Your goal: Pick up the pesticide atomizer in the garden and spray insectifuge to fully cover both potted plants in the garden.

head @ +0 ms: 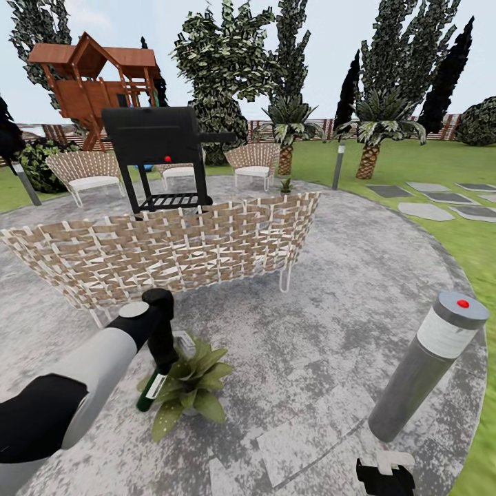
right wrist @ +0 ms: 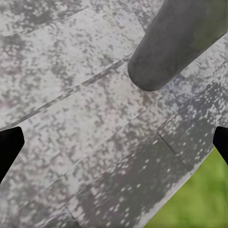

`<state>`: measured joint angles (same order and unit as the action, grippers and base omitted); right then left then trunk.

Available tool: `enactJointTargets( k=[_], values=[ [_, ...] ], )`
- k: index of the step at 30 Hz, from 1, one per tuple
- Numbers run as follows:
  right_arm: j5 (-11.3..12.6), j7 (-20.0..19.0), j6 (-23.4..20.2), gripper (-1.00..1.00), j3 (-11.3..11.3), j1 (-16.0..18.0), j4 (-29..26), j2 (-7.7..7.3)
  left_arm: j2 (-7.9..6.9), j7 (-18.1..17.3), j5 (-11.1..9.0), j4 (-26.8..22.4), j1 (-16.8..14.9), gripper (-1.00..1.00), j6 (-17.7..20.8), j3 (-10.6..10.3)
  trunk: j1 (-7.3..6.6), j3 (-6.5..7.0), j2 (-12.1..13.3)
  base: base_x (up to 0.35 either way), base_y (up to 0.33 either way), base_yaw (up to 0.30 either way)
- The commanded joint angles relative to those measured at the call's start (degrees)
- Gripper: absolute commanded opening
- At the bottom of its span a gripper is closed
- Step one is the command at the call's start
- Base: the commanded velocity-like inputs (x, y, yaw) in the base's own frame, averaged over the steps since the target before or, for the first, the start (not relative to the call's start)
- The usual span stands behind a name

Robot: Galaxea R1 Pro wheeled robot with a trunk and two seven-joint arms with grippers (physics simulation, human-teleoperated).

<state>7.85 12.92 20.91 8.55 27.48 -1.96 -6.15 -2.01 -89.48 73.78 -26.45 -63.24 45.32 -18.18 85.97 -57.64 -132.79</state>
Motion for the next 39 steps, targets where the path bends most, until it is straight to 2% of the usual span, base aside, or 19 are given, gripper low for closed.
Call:
enactJointTargets(
  k=[1, 7, 12, 18, 27, 32, 37, 39],
  values=[
    [0.59, 0.09, 0.18, 1.00, 0.50, 0.03, 0.03, 0.00, -0.17, -0.52, 0.27, -0.09, -0.06, -1.00, 0.62, -0.18, -0.01, -0.05, -0.02, 0.000, 0.000, 0.000],
    [0.58, 0.09, 0.18, 1.00, 0.52, 0.03, 0.03, 0.06, -0.55, -0.52, 0.29, -0.09, -0.22, -1.00, 1.89, -0.09, -0.01, -0.04, -0.02, 0.000, -0.130, 0.021],
    [0.56, 0.09, 0.18, 1.00, 0.51, 0.03, 0.06, 0.16, -0.59, -0.52, 0.31, -0.19, -0.35, -1.00, 2.41, -0.10, -0.01, 0.11, -0.02, -0.043, -0.260, 0.223],
    [0.59, 0.09, 0.18, 1.00, 0.53, 0.03, 0.03, 0.17, -0.65, -0.52, 0.31, -3.03, -0.14, -1.00, 3.05, -0.02, -0.01, 0.32, -0.02, -0.236, -0.210, 0.249],
    [0.50, 0.09, 0.18, 1.00, 0.55, 0.03, 0.10, 0.17, -0.74, -0.52, 0.35, -3.19, -0.02, -1.00, 3.37, -0.01, -0.01, 0.76, -0.02, -0.265, -0.198, 0.231],
    [0.50, 0.09, 0.18, 1.00, 0.52, 0.03, 0.10, 0.16, -2.19, -0.52, 0.13, -2.89, 0.91, -1.00, 3.44, 0.10, -0.01, 0.83, -0.02, -0.263, -0.182, 0.037],
    [0.47, 0.07, 0.18, 1.00, 0.52, 0.03, 0.11, 0.17, -3.04, -0.52, -0.27, -2.71, 1.35, -1.00, 3.45, 0.23, -0.01, 0.83, -0.02, -0.131, -0.083, 0.002],
    [0.32, -0.15, 0.18, 1.00, 0.54, 0.03, 0.11, 0.13, -3.40, -0.52, -0.35, -2.78, 2.68, -1.00, 3.45, 1.14, -0.01, 0.83, -0.02, -0.016, -0.010, 0.000]
  ],
)
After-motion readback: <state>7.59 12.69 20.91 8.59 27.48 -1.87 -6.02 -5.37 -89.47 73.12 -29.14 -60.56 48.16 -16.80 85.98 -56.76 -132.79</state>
